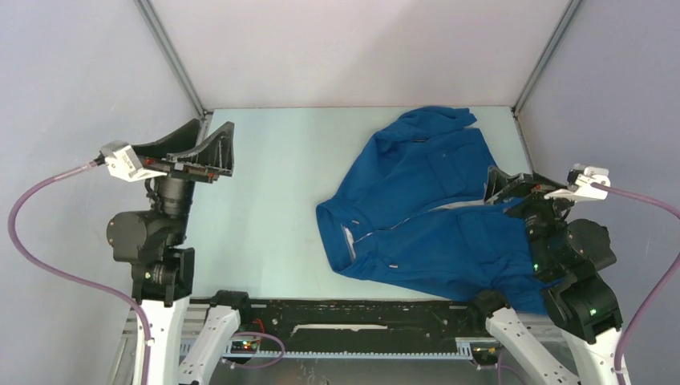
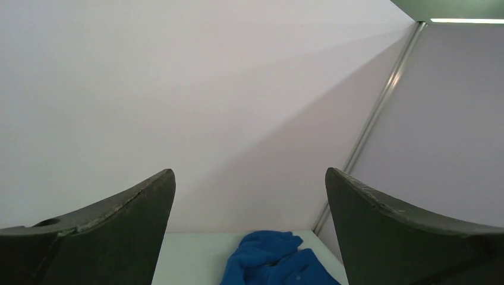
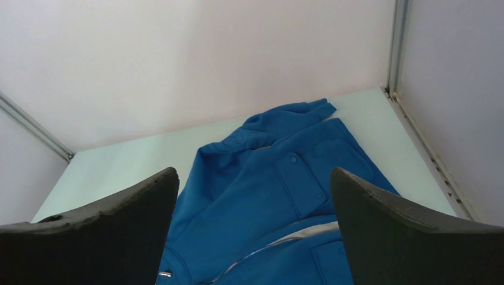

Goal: Zip up the jacket

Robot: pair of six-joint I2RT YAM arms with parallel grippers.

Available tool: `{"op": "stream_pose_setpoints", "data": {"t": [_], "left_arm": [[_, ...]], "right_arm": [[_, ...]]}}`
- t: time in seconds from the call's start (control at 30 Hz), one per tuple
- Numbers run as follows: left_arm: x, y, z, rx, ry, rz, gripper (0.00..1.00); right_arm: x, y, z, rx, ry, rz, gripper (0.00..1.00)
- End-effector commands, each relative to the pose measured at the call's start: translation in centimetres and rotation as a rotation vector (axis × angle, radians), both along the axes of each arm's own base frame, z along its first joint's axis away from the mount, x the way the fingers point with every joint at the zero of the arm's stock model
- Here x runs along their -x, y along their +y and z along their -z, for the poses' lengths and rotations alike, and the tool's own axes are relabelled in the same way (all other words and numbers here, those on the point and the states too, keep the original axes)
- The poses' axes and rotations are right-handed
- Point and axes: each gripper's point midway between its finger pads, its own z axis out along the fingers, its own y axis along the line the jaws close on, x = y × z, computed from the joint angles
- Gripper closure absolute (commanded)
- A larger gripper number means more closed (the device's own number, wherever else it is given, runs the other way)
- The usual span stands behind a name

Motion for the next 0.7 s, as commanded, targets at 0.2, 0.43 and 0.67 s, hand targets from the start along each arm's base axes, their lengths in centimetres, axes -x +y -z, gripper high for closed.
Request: {"op": "stream_pose_setpoints", "data": {"t": [0.2,0.43,0.67], "left_arm": [[-4.9,-2.5,4.1,0.057,0.196,0.143,0.00],[-8.5,-4.5,7.6,0.096,0.351,0.214,0.00],[-11.6,-9.1,11.4,0.134,0.531,0.337,0.00]], "right_arm": [[-3.2,-0.2,5.0,0.052,0.203,0.096,0.00],[-7.6,2.0,12.5,0.077,0.374,0.057,0.04],[-12.8,0.2,18.1,-0.234,0.519,-0.027,0.12]]}}
